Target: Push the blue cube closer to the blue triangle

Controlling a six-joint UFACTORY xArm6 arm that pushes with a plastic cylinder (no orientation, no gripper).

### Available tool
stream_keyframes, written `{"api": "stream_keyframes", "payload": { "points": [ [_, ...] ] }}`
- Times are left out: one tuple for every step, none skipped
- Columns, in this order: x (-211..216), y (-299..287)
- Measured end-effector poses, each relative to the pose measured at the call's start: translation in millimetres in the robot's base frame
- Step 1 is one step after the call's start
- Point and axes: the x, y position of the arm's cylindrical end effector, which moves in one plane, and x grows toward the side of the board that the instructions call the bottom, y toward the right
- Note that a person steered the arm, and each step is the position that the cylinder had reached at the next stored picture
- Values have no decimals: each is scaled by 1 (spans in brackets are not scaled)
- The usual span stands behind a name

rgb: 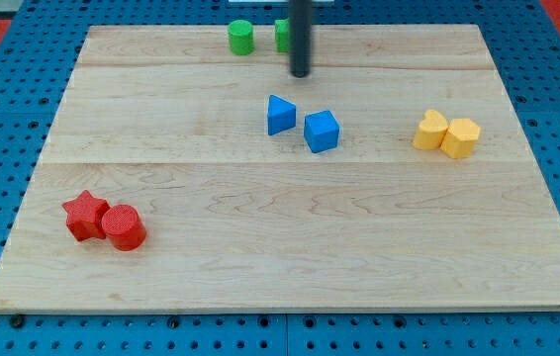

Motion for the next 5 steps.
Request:
{"api": "stream_keyframes", "payload": {
  "points": [
    [40, 81],
    [91, 54],
    [122, 15],
    [126, -3],
    [120, -24]
  ]
}}
